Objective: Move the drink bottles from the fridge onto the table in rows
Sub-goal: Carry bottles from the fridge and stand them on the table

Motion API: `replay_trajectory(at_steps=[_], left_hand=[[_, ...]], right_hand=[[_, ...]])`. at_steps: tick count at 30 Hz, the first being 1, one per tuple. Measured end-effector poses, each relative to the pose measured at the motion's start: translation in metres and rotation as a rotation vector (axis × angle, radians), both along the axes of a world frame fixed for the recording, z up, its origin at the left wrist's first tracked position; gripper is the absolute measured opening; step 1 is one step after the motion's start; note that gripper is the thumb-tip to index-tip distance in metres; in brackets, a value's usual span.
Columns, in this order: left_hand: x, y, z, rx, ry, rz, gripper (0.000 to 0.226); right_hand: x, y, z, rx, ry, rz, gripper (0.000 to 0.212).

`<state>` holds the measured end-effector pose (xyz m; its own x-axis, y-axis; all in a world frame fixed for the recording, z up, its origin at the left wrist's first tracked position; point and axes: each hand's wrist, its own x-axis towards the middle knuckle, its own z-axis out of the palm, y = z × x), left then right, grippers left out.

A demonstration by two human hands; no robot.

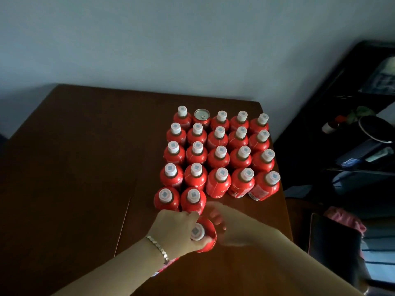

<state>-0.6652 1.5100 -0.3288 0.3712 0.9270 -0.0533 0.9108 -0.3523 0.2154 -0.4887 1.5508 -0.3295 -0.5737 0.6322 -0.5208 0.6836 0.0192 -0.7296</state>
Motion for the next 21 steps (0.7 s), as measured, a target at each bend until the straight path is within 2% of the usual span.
replay_trajectory(at_steps=[2,4,6,10,12,14,18,21], left_hand=[[0.013,0.003,-0.002,-0.037,-0.046,0.01,0.057],[0.029,0.008,0.002,-0.075,-0.049,-0.008,0.05],[0.043,0.015,0.006,-0.107,-0.051,-0.019,0.049],[0.067,0.038,0.003,-0.102,-0.077,0.036,0.048],[0.077,0.05,0.0,-0.131,-0.036,0.036,0.047],[0.083,0.06,-0.005,-0.212,-0.008,0.054,0.044],[0.085,0.063,-0.015,-0.372,0.041,0.127,0.032],[0.069,0.049,-0.017,-0.2,-0.036,0.119,0.032]], right_hand=[[0.007,-0.019,-0.006,0.081,-0.032,0.045,0.085],[0.014,-0.031,-0.019,0.213,-0.115,-0.083,0.092],[0.024,-0.037,-0.029,0.287,-0.174,-0.248,0.086],[0.046,-0.039,-0.045,0.287,-0.163,-0.693,0.058],[0.054,-0.033,-0.051,0.313,-0.137,-0.849,0.061],[0.056,-0.024,-0.057,0.337,-0.109,-0.902,0.068],[0.048,-0.013,-0.068,0.306,-0.059,-0.873,0.071],[0.042,-0.021,-0.082,0.258,-0.042,-0.911,0.084]])
